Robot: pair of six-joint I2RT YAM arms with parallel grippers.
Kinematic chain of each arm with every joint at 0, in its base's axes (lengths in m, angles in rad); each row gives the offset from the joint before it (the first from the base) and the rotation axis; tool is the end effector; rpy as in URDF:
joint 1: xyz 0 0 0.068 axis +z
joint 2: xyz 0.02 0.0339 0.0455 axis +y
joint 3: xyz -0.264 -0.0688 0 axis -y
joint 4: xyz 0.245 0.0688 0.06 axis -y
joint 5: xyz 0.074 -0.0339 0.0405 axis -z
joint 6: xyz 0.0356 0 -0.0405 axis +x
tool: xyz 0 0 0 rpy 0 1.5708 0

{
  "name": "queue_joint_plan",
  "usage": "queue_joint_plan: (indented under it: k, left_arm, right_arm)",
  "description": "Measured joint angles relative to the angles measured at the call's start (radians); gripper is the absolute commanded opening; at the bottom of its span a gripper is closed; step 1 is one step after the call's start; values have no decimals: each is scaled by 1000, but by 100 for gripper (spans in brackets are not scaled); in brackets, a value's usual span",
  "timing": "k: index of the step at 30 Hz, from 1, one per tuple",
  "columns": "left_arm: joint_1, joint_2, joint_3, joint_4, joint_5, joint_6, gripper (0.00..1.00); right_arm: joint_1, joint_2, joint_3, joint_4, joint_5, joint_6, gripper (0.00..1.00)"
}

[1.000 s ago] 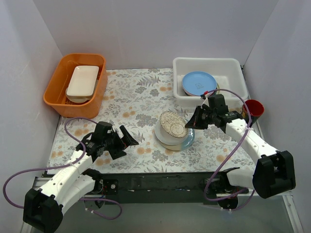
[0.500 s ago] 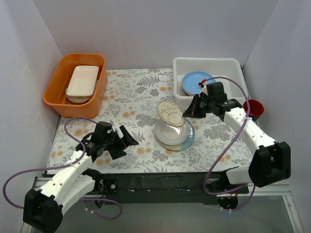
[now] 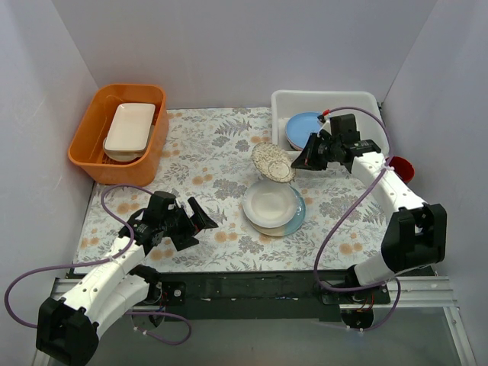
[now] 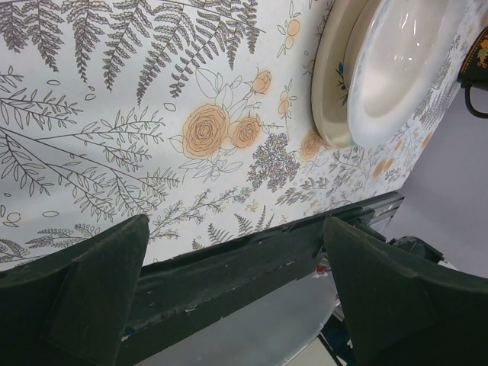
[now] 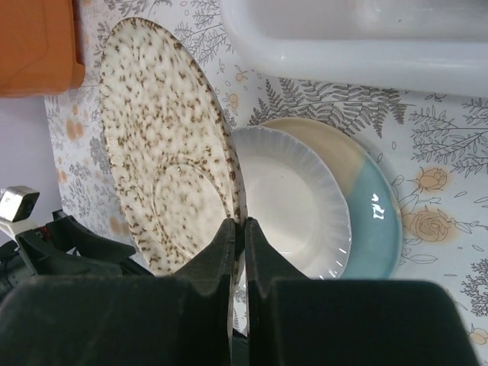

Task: Place the plates into the plastic bin on the countertop
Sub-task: Pick up the plate at the center of the board, then place the plate in the plastic bin.

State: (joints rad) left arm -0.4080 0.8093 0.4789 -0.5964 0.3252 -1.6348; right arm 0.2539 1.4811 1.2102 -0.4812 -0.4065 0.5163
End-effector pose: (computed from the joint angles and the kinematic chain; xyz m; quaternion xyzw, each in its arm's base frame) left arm 0.1366 -0.0714 0.1957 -0.4970 0.7949 -0.3465 0.0321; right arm 0.3124 0.0956 0.2958 0.0379 0.9013 0.3181 0.2917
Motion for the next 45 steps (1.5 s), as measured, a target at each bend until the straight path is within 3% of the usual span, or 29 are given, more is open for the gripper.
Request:
queue_joint_plan:
  k: [23, 45]
  left_arm:
    - [0, 0, -13, 24, 12, 0, 98]
    - [0, 0, -14, 29, 24, 0, 98]
  right_arm:
    - [-241, 249, 234, -26, -74, -31, 1]
    - [-318, 334, 316, -13, -81, -6, 1]
